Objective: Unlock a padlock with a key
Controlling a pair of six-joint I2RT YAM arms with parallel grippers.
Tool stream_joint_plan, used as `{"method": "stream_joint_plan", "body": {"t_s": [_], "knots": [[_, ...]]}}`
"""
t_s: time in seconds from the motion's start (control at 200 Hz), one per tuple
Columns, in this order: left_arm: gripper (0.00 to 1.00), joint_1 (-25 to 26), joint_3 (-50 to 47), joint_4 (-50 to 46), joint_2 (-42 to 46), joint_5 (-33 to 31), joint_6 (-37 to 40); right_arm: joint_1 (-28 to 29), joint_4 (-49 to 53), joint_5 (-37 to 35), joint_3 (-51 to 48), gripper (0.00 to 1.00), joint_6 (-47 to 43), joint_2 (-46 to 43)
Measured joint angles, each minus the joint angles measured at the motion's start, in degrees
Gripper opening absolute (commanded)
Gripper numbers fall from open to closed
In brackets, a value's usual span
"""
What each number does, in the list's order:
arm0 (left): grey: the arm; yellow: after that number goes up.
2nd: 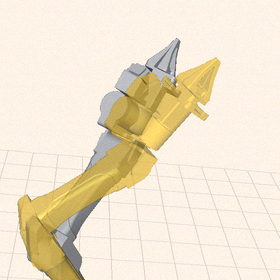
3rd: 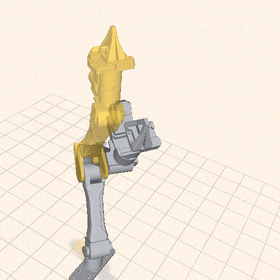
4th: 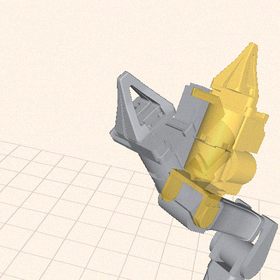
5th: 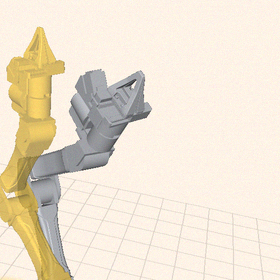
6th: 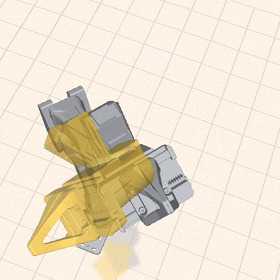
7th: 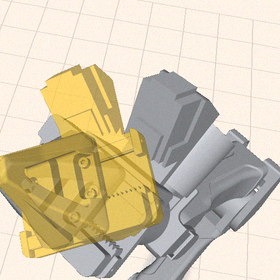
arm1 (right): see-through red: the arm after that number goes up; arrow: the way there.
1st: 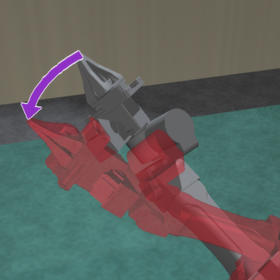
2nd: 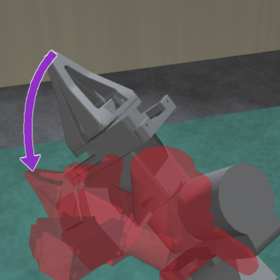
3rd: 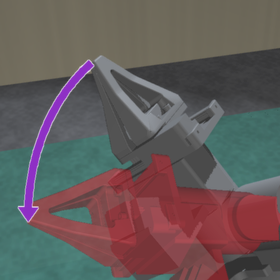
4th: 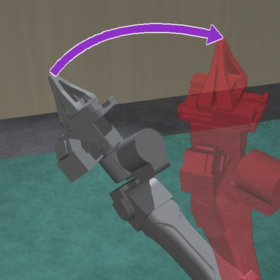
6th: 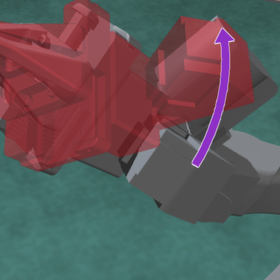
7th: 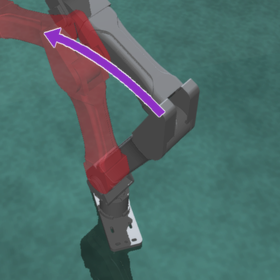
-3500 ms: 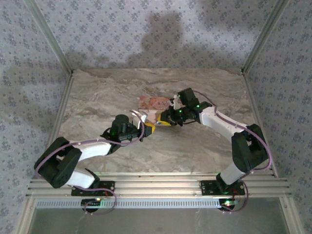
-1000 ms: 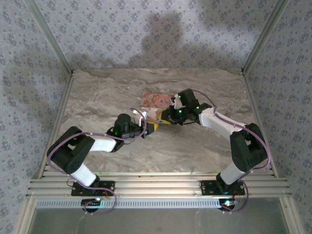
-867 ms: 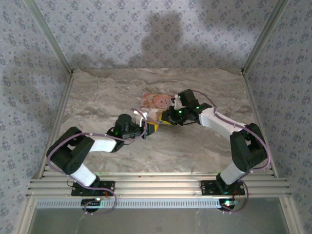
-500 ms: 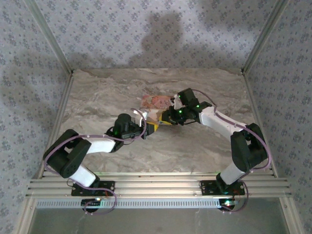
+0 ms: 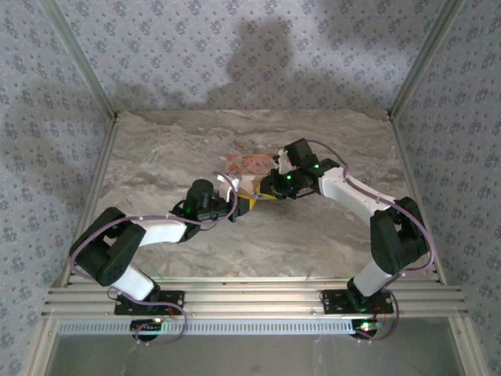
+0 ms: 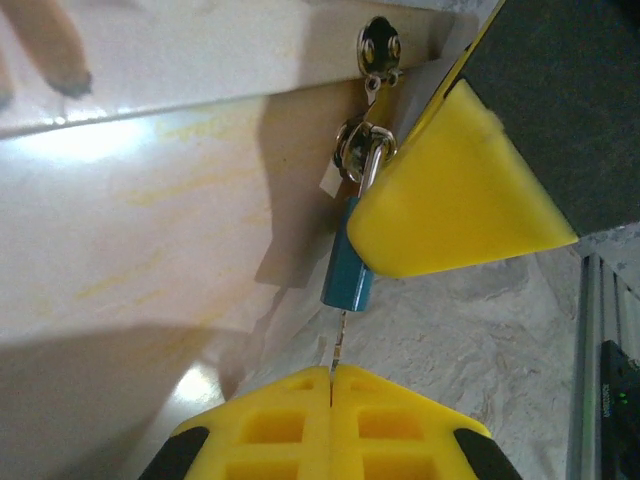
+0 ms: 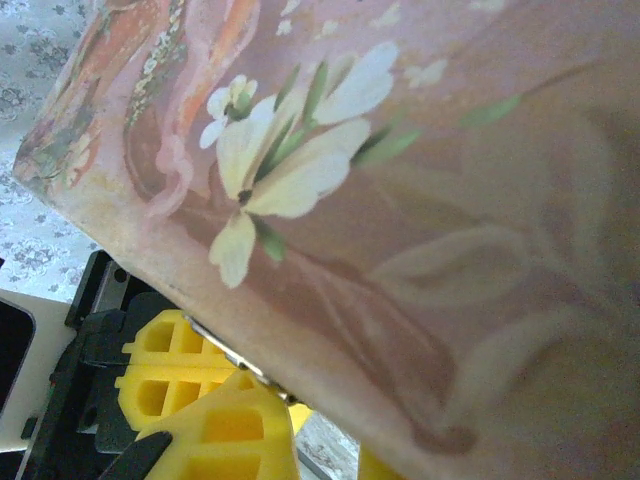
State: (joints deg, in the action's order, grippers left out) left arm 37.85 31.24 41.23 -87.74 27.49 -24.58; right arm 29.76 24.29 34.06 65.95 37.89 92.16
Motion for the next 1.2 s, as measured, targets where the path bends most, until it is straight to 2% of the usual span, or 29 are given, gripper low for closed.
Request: {"method": "stream_joint_plan", "body": {"t_s": [0.145,0.415,0.555,0.784,0.909,1.014,1.099,1.199], "knots": [[0.00,-0.4,0.0,0.7,-0.7,-0.2,-1.1,0.0,-1.8,0.9,0.0,0.00,0.0,1.0],[0.00,-4.6,-0.4,15.6,-7.8,6.6,-11.8,-0.1,-6.6,1.5,-1.2,0.00,0.9,1.4],[0.00,-4.9,-0.5,15.0,-7.6,7.5,-11.5,-0.1,-6.4,1.5,-1.2,0.00,0.6,1.4],[0.00,-4.4,-0.5,7.2,-2.7,5.9,-6.3,0.2,-6.4,2.4,-1.2,0.00,0.9,1.4],[0.00,-4.2,-0.5,5.0,-1.9,5.0,-5.0,0.6,-6.5,2.3,-1.2,0.20,1.1,1.9],[0.00,-4.0,-1.2,5.6,-1.9,4.6,-4.5,1.2,-7.0,1.4,-1.5,0.29,2.0,2.1],[0.00,-3.6,-3.0,9.1,-2.4,4.2,-4.6,2.0,-7.4,0.8,-2.3,0.40,2.9,2.1],[0.00,-3.5,-5.2,15.0,-4.6,3.5,-4.9,3.2,-7.4,-0.5,-4.1,0.46,3.8,1.8]]}}
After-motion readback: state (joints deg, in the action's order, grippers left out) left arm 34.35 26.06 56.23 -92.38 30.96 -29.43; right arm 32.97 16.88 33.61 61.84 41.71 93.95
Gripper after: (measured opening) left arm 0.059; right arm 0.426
